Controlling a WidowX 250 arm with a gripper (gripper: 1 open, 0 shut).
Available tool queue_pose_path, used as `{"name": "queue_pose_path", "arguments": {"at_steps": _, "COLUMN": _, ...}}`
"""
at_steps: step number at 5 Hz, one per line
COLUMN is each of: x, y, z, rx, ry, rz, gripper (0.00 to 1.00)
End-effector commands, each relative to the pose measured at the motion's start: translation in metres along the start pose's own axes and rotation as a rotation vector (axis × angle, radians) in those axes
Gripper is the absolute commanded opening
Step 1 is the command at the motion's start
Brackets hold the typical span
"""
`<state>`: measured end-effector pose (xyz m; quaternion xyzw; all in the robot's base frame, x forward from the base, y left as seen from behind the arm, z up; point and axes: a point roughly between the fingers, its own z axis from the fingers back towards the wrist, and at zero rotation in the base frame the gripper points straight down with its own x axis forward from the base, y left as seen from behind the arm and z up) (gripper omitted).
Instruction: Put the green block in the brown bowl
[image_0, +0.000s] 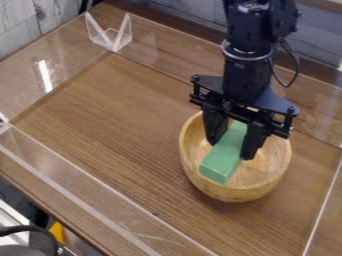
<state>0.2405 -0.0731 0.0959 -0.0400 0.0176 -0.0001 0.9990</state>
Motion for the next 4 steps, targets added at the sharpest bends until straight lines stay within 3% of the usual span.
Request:
{"name": "queue_pose_path", "arguments": {"at_steps": 1, "x": 0.0104, "y": -0.0001, "z": 0.0125, "rx": -0.015, "ry": -0.049, "rz": -0.001, "gripper": 0.00}}
{"name": "queue_pose_path", "arguments": {"at_steps": 4, "x": 0.0100, "y": 0.0007, "z": 0.0126, "rx": -0.017, "ry": -0.042, "rz": -0.020, "gripper": 0.00}}
